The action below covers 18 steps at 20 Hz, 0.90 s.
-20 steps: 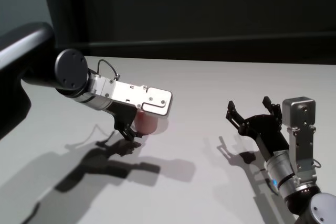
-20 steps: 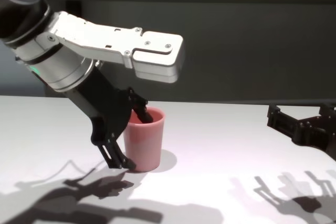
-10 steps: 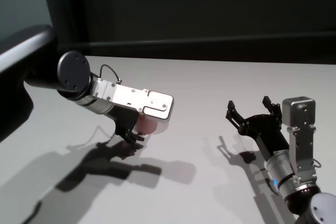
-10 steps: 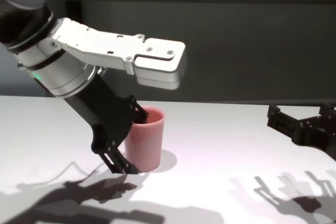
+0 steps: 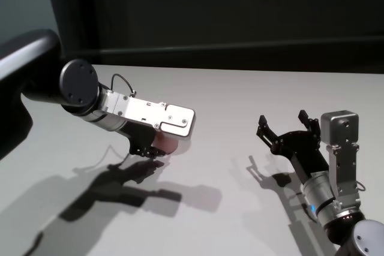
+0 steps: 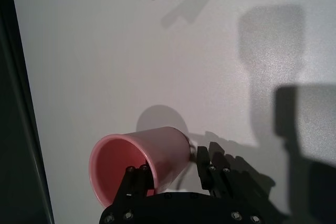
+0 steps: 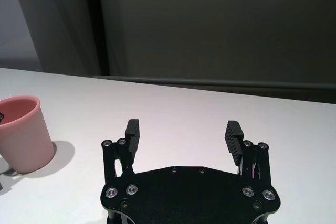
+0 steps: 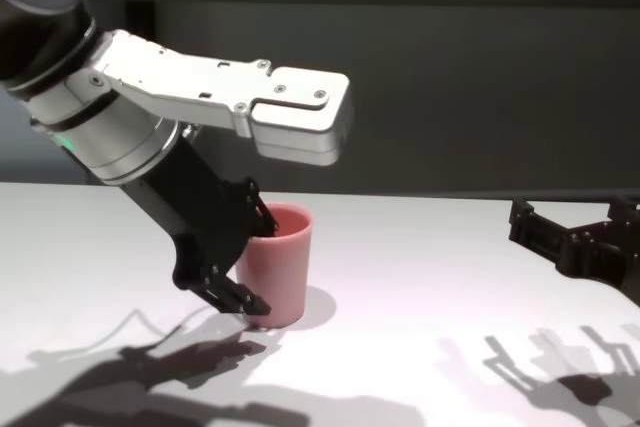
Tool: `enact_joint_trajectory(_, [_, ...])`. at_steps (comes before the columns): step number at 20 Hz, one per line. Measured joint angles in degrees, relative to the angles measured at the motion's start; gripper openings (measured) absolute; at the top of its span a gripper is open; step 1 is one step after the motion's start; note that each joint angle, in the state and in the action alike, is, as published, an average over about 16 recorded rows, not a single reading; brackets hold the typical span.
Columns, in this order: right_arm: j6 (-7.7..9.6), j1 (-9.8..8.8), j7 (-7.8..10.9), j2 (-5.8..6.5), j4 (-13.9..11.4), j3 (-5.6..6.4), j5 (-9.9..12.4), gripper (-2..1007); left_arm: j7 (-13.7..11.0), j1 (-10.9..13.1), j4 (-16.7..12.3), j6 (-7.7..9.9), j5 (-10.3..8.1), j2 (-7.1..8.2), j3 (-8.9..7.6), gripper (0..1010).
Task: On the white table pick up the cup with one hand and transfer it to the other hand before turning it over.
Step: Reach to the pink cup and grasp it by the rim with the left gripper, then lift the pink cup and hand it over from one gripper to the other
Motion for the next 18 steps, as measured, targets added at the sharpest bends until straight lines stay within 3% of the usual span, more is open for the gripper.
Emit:
enact_joint_trajectory(11, [0.00,0.00,0.00,0.00,0.0,0.00,0.0,1004,0.5,0.5,-0.7,-0.25,-1.23,0.85,-0.40,183])
enact_joint_trajectory(18, [0.00,0.00,0.00,0.00,0.0,0.00,0.0,1004,1.3,1.5,-1.1,-0.48,-3.55,1.37,-1.73,68])
